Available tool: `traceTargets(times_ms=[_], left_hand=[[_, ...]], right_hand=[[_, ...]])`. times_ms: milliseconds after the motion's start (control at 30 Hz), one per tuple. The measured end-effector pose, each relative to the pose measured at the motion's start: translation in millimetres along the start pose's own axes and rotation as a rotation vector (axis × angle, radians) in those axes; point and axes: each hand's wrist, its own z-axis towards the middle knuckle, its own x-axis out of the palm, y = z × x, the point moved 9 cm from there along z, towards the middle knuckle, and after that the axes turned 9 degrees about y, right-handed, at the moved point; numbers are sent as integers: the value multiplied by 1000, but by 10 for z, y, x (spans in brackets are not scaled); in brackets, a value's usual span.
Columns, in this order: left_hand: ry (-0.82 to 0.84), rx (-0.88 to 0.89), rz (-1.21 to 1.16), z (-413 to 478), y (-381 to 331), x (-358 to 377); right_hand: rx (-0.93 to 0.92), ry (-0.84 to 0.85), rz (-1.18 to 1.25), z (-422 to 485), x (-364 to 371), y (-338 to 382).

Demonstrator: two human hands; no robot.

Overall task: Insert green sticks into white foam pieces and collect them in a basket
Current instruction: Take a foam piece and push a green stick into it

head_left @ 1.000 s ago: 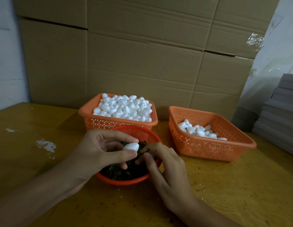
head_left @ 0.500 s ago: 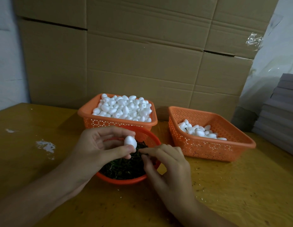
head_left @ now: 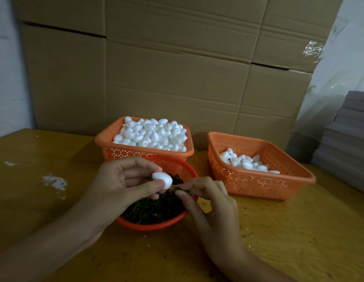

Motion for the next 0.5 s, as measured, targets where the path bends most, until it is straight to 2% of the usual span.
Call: traceTargets(times_ms=[233, 500], left_hand=[[25, -42, -44, -3, 21, 38], [37, -34, -21, 15, 13, 32]], right_hand=[[9, -54, -10, 22, -89, -25], [4, -11, -18, 21, -43, -20]])
